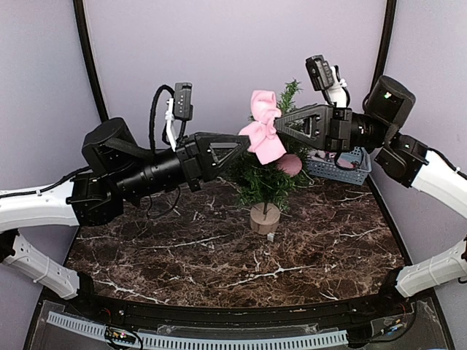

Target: Decorate the small christmas tree

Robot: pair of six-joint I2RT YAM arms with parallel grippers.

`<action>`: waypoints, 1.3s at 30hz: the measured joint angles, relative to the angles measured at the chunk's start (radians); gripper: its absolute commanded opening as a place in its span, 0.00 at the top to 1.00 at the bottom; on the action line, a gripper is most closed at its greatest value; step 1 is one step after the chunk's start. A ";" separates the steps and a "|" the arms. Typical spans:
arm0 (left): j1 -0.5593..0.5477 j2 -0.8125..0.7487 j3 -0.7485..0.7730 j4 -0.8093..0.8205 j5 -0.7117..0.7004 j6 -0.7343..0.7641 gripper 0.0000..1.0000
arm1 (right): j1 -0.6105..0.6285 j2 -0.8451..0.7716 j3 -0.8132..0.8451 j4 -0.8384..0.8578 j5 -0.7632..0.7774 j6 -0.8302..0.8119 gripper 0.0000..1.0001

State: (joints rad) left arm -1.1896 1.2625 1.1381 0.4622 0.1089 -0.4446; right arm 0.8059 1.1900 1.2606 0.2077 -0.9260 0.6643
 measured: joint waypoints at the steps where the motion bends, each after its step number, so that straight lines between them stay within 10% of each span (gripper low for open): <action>1: 0.000 -0.009 -0.007 -0.002 -0.006 0.004 1.00 | 0.000 -0.001 0.000 -0.014 0.011 -0.006 0.62; 7: 0.000 -0.098 -0.027 -0.105 -0.079 0.047 1.00 | 0.003 -0.032 -0.002 -0.122 0.143 -0.074 0.16; 17: 0.000 -0.103 0.148 -0.627 -0.061 0.248 1.00 | 0.015 0.002 0.138 -0.450 0.337 -0.249 0.10; 34: 0.000 -0.019 0.238 -0.937 0.014 0.376 1.00 | 0.132 0.172 0.266 -0.842 0.375 -0.391 0.47; 39: 0.000 -0.016 0.238 -0.944 0.015 0.383 1.00 | 0.140 0.174 0.266 -0.864 0.362 -0.395 1.00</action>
State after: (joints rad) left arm -1.1896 1.2461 1.3762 -0.4820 0.1238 -0.0612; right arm 0.9455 1.3636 1.5261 -0.6559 -0.5640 0.2691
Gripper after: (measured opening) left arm 0.024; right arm 0.287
